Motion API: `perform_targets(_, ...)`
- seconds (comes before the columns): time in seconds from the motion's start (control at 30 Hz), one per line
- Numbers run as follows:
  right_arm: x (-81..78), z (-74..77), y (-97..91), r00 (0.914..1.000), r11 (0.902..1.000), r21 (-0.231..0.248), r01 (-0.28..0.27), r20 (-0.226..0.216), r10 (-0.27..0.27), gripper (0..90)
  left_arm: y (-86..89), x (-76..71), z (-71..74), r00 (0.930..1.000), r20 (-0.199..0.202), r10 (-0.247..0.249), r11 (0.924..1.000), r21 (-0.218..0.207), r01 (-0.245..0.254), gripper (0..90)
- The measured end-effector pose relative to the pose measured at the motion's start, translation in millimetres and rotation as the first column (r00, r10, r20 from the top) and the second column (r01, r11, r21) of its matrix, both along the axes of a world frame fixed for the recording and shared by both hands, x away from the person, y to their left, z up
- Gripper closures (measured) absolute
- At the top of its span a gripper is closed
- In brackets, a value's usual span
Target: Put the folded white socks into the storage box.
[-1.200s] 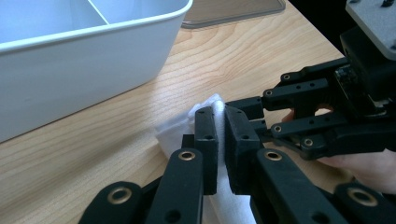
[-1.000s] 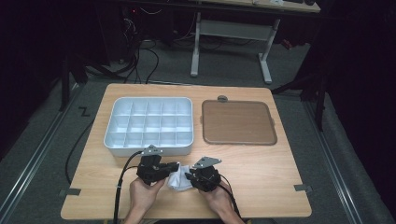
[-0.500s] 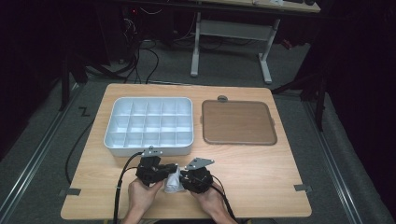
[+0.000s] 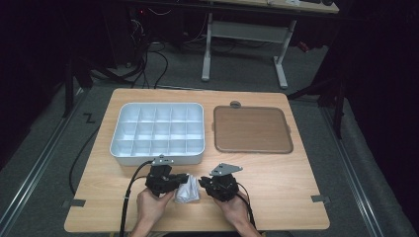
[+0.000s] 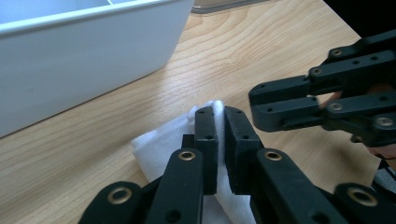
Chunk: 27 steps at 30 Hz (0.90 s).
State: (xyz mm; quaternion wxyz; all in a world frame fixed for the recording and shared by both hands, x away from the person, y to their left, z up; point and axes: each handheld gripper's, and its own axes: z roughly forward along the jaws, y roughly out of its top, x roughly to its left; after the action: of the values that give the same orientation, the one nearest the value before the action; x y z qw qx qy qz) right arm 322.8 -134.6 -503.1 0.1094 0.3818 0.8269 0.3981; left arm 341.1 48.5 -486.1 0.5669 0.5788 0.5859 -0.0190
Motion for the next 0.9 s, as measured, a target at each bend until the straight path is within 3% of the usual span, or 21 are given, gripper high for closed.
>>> perform_targets(0.2, 6.0, -14.0, 13.3, 0.9995, 0.9962, -0.084, -0.025, -0.020, 0.023, 84.8, -4.8, -0.4, -1.8, 1.0000, 0.003, -0.005, 1.0000, 0.005, 0.005, 84.7)
perform_targets(0.53, 7.9, -16.2, 21.8, 0.9992, 0.9938, -0.104, -0.039, -0.016, 0.038, 85.8, -8.5, -1.8, -0.8, 0.9999, 0.015, -0.005, 1.0000, -0.006, 0.005, 84.8)
perform_targets(0.63, 8.6, -17.2, 23.9, 0.9990, 0.9932, -0.109, -0.042, -0.018, 0.041, 85.8, -10.4, -0.6, -6.4, 0.9997, 0.022, -0.004, 0.9998, 0.017, 0.004, 84.7)
perform_targets(0.73, 10.3, -20.7, 25.5, 0.9987, 0.9917, -0.120, -0.046, -0.027, 0.043, 85.8, -11.3, 1.6, -14.2, 1.0000, -0.001, -0.002, 1.0000, 0.000, 0.002, 84.3)
perform_targets(0.8, 10.7, -22.0, 24.8, 0.9987, 0.9924, -0.114, -0.046, -0.030, 0.043, 85.8, -10.4, 1.7, -16.4, 1.0000, 0.002, 0.003, 1.0000, -0.008, -0.003, 84.3)
perform_targets(0.9, 10.7, -21.9, 24.8, 0.9985, 0.9920, -0.116, -0.050, -0.029, 0.047, 85.7, -11.1, 0.4, -18.7, 0.9997, 0.025, -0.002, 0.9998, 0.019, 0.001, 84.3)
